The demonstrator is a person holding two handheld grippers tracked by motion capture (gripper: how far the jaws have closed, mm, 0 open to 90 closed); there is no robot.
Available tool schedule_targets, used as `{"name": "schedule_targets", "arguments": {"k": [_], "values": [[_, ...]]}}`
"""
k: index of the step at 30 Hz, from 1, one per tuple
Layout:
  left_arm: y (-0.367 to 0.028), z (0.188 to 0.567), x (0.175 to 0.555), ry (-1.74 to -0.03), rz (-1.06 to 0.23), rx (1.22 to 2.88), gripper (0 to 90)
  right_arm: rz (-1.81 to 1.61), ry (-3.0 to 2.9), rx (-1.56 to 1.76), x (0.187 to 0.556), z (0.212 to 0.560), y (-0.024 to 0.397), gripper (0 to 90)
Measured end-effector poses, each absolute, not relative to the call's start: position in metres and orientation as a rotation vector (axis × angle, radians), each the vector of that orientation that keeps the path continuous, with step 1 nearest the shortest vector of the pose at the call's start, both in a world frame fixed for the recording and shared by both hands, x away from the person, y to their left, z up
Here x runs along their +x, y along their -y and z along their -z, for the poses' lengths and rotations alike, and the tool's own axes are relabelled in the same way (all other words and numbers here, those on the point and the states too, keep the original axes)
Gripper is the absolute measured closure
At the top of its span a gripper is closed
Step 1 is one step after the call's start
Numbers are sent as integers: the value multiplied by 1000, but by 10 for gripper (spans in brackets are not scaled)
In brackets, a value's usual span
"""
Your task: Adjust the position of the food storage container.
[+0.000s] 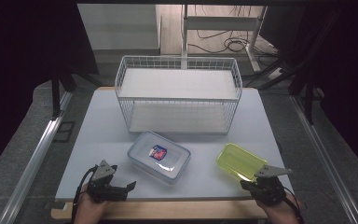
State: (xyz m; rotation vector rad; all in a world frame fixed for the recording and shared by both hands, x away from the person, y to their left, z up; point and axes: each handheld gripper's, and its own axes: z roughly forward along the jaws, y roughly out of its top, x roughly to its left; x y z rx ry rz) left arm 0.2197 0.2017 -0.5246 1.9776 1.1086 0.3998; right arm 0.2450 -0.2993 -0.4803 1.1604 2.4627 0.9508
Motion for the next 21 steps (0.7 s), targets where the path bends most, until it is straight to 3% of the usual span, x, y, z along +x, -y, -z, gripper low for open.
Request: {"name": "schedule_targets", "arguments": {"k": [16,21], "values": [[-200,526,223,-1132,-398,1997,50,-944,-2305,1298,279,480,333,889],[-205,526,232,-1199,-424,2016,57,-979,-2316,1255,273,477,324,879]]}}
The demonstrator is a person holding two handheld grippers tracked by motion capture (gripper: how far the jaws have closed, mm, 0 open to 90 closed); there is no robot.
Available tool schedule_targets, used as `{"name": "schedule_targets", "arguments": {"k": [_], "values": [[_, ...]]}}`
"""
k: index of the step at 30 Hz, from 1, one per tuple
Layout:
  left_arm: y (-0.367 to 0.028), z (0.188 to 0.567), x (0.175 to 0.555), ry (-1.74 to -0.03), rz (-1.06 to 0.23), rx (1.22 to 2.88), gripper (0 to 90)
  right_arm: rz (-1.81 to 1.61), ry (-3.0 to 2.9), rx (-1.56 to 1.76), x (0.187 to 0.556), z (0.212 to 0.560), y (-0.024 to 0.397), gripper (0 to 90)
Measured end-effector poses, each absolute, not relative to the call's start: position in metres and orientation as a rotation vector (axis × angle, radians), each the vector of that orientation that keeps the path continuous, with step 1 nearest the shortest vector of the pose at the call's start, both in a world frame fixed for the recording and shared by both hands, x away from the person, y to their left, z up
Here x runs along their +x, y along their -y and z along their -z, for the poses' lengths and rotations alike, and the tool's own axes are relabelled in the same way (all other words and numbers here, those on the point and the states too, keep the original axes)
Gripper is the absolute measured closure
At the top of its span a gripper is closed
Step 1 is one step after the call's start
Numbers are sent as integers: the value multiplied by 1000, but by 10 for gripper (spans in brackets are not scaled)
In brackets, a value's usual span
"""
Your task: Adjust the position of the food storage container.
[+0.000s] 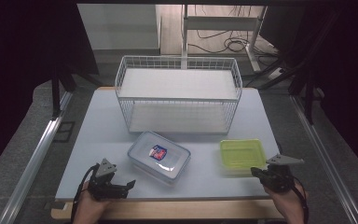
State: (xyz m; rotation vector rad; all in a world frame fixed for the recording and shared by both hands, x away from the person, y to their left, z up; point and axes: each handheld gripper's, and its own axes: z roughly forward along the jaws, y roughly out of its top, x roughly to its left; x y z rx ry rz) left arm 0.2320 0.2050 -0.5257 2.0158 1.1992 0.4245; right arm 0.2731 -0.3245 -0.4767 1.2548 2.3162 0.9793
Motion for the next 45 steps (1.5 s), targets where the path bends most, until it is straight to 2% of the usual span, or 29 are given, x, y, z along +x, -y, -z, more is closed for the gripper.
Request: {"name": "schedule_targets", "arguments": {"k": [1,2,4,6,7,13,19,27,31,34,38,45], "values": [[-205,526,232,-1199,-424,2016,69,-979,-2316,1255,273,477,324,879],[-212,524,238,-1208,-471,2009,105,-1002,-2315,1246,271,476,320,877],[-218,522,241,-1228,-481,1981,199,-1016,-2323,1233,269,476,314,877],[-226,521,248,-1243,-478,1943,218,-1033,-2327,1233,268,476,311,877],[-232,521,254,-1252,-476,1915,292,-1065,-2350,1201,268,476,302,877],[-237,524,263,-1269,-488,1926,313,-965,-2458,1113,274,483,282,877],[-239,527,275,-1268,-538,1947,285,-952,-2407,1201,288,487,299,880],[-239,527,291,-1277,-544,1947,332,-938,-2363,1268,314,490,309,883],[-235,527,304,-1265,-518,1957,472,-943,-2363,1280,321,490,305,878],[-227,528,313,-1232,-426,1961,595,-952,-2375,1247,316,488,294,861],[-215,527,313,-1209,-393,2026,756,-988,-2395,1213,309,485,278,887],[-210,526,306,-1193,-315,2033,831,-1046,-2445,1141,296,481,255,887]]}}
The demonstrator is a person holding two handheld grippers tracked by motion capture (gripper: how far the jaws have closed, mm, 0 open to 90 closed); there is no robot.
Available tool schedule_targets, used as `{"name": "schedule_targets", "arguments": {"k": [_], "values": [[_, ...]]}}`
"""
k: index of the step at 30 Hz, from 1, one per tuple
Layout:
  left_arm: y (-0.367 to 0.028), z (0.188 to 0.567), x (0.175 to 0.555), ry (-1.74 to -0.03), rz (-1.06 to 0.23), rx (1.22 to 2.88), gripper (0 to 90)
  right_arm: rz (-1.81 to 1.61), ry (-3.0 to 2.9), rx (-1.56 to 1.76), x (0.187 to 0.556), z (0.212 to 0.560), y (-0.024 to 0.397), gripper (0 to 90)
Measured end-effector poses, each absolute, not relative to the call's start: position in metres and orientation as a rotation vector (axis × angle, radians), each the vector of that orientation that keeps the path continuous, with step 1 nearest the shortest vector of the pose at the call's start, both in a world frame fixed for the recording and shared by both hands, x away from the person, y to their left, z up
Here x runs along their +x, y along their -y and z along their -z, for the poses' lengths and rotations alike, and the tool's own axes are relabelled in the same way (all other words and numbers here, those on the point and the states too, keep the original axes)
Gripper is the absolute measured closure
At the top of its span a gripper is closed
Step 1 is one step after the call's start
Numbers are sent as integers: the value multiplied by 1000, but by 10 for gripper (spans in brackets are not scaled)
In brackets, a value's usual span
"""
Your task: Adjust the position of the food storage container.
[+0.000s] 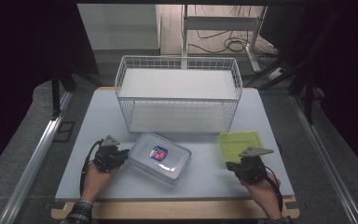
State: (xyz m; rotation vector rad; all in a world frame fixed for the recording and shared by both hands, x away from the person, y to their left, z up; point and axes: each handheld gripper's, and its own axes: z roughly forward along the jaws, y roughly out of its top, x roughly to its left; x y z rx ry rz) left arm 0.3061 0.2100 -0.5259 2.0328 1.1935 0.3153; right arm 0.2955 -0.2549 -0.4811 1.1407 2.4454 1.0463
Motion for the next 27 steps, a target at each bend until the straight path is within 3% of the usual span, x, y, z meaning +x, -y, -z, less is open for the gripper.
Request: {"name": "schedule_targets", "arguments": {"k": [11,27], "values": [[-187,522,279,-1121,-248,2076,833,-1095,-2533,1039,284,486,223,887],[-155,516,250,-955,-193,2169,811,-1058,-2512,1052,281,490,235,869]]}}
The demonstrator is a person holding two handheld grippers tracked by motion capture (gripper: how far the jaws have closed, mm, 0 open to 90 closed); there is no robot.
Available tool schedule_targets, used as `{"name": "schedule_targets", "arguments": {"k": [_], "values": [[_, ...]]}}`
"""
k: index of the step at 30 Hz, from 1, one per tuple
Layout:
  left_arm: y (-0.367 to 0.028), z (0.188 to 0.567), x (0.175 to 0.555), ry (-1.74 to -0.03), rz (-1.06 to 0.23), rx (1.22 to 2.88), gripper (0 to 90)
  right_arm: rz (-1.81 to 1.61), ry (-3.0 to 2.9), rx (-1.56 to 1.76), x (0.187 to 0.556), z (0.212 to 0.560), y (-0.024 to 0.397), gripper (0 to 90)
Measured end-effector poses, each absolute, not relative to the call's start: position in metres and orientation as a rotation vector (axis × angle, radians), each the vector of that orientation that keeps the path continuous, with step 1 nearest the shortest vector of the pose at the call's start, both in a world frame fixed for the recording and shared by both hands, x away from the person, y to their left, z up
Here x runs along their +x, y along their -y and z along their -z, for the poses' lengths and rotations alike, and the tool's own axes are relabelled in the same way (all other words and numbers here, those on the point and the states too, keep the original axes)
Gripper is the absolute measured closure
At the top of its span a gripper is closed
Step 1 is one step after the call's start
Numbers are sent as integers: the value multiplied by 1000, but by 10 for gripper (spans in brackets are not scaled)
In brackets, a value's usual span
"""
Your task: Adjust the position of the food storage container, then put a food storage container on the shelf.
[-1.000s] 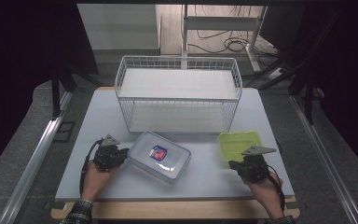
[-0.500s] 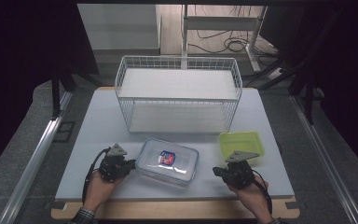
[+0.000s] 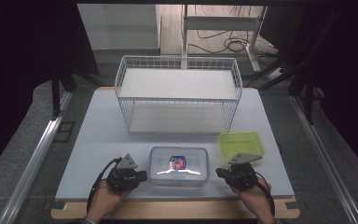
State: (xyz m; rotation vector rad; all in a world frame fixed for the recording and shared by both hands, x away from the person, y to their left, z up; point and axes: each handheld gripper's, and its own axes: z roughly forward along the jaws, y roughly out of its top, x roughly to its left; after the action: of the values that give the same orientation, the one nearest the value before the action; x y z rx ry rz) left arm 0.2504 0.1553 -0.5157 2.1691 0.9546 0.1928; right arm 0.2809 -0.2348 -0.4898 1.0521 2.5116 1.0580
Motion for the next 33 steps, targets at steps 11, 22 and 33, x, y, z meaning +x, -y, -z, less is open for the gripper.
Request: {"name": "schedule_targets", "arguments": {"k": [11,22,33], "values": [[-164,515,253,-1004,-269,2160,353,-1076,-2478,1063,279,489,241,612],[-186,512,254,-1023,-285,2010,85,-1167,-2510,1051,276,488,240,315],[-188,514,257,-976,-296,1998,74,-1304,-2539,981,279,484,234,118]]}}
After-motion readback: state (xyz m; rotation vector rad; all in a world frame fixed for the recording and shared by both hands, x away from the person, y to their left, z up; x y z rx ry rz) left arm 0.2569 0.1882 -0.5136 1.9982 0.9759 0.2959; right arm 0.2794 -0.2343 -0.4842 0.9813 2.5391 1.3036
